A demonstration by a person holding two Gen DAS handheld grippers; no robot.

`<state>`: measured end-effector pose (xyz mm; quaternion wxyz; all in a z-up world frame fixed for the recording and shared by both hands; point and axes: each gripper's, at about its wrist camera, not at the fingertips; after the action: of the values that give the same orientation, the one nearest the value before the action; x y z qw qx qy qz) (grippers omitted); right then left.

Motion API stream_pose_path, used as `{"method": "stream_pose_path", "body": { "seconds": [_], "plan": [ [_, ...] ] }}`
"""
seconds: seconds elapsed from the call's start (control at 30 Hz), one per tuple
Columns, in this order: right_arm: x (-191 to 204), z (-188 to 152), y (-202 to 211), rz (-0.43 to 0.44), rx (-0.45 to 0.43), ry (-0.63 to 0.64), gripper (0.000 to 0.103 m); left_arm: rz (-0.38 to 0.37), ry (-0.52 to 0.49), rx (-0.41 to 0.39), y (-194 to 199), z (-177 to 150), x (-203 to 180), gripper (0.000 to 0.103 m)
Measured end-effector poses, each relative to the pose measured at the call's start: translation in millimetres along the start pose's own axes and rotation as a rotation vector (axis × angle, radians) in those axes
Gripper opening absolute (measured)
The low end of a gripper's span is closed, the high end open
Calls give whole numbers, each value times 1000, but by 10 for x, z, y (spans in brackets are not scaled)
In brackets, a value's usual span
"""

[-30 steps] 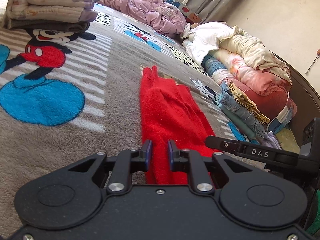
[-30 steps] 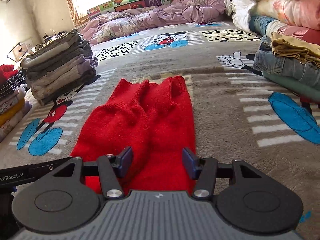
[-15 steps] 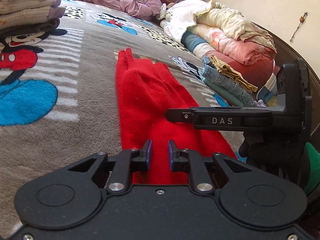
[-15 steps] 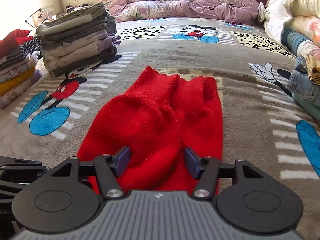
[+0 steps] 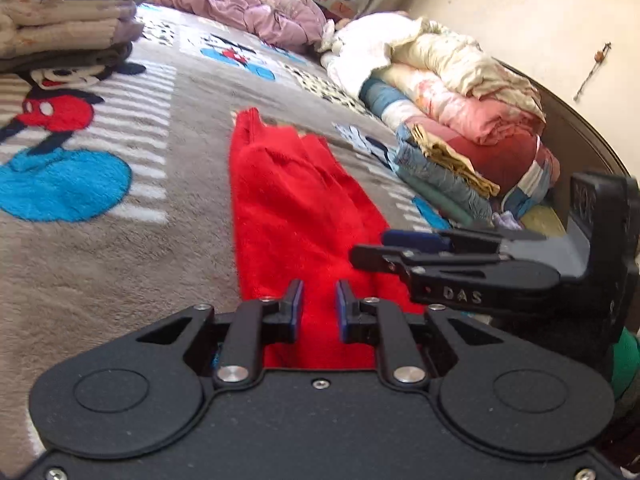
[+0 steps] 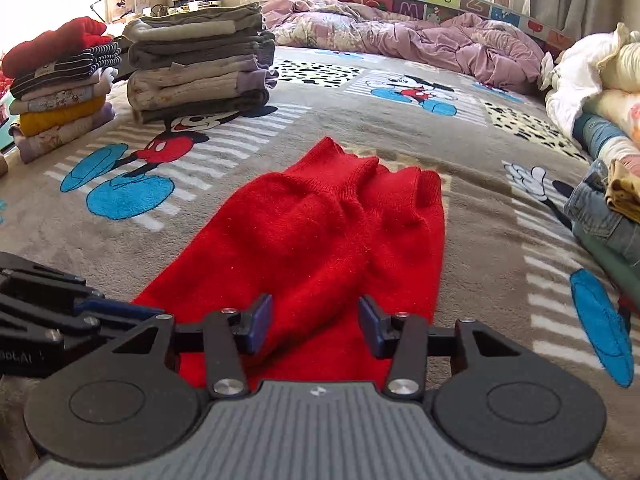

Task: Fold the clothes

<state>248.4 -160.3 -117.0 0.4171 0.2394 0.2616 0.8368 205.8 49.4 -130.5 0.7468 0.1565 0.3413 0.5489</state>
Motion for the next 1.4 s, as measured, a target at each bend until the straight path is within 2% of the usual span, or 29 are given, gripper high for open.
{"method": "stream_pose_path", "body": {
  "seconds": [0.03, 0.1, 0.2, 0.27, 0.33, 0.4, 0.43, 0.47, 0.5, 0.53, 0.6, 0.63, 0.73, 0.8, 0.87, 0.93, 1.07, 1.13, 1.23, 1.3, 1.4],
  "plan": [
    [10, -34, 93, 6, -18, -15, 45, 10, 22, -26, 103, 27, 12, 13],
    [29, -103, 278, 17, -54, -44, 45, -15, 59, -83, 314, 48, 19, 13],
    [21, -346, 620, 24, -147, -103, 45, -42, 15, -123, 520, -28, -136, 13],
    [43, -528, 789, 36, -189, -123, 46, 1, -54, -73, 427, -188, -277, 13],
    [87, -713, 902, 50, -210, -127, 46, 97, -117, 66, 109, -409, -328, 13],
    [128, -871, 796, 65, -116, -123, 48, 92, -87, 33, 73, -532, -286, 15],
    [139, -944, 696, 72, -43, -119, 49, 90, -69, 41, 148, -493, -282, 22],
    [221, -1039, 674, 39, -50, -65, 49, 80, -65, 19, 269, -457, -302, 29],
    [285, -1082, 713, 32, -71, -29, 50, 68, -75, -31, 417, -441, -334, 45],
    [360, -1120, 783, 38, -94, -3, 50, 65, -99, -68, 533, -443, -364, 48],
    [470, -1205, 943, 46, -156, 53, 49, 95, -199, -96, 687, -466, -442, 48],
    [524, -1248, 1013, 47, -178, 87, 49, 133, -286, -112, 740, -502, -499, 48],
    [692, -1451, 1151, 4, -181, 250, 49, 181, -535, -125, 821, -653, -625, 48],
    [768, -1595, 1183, -22, -153, 334, 53, 212, -711, -128, 829, -804, -682, 48],
    [835, -1712, 1200, -49, -127, 402, 55, 275, -902, -128, 779, -1008, -717, 48],
    [880, -1786, 1167, -84, -99, 454, 55, 334, -1047, -127, 685, -1193, -709, 49],
    [925, -1813, 1079, -141, -72, 539, 57, 423, -1268, -184, 543, -1502, -706, 49],
    [924, -1808, 1027, -153, -65, 562, 58, 456, -1334, -225, 512, -1568, -717, 51],
    [935, -1774, 967, -174, -56, 589, 59, 488, -1400, -275, 449, -1629, -712, 50],
    [946, -1748, 923, -189, -52, 620, 58, 478, -1422, -280, 470, -1628, -678, 49],
    [934, -1736, 904, -188, -50, 633, 57, 434, -1419, -244, 602, -1586, -605, 48]
  ]
}}
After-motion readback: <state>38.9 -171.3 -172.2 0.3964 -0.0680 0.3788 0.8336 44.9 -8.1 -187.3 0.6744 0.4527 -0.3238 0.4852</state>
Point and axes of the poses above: each gripper's, at about its wrist camera, not at the fingertips, and y roughly against the way its jaws point, x to its left, z to its top, and after that the axes turned 15 degrees about z, right-handed
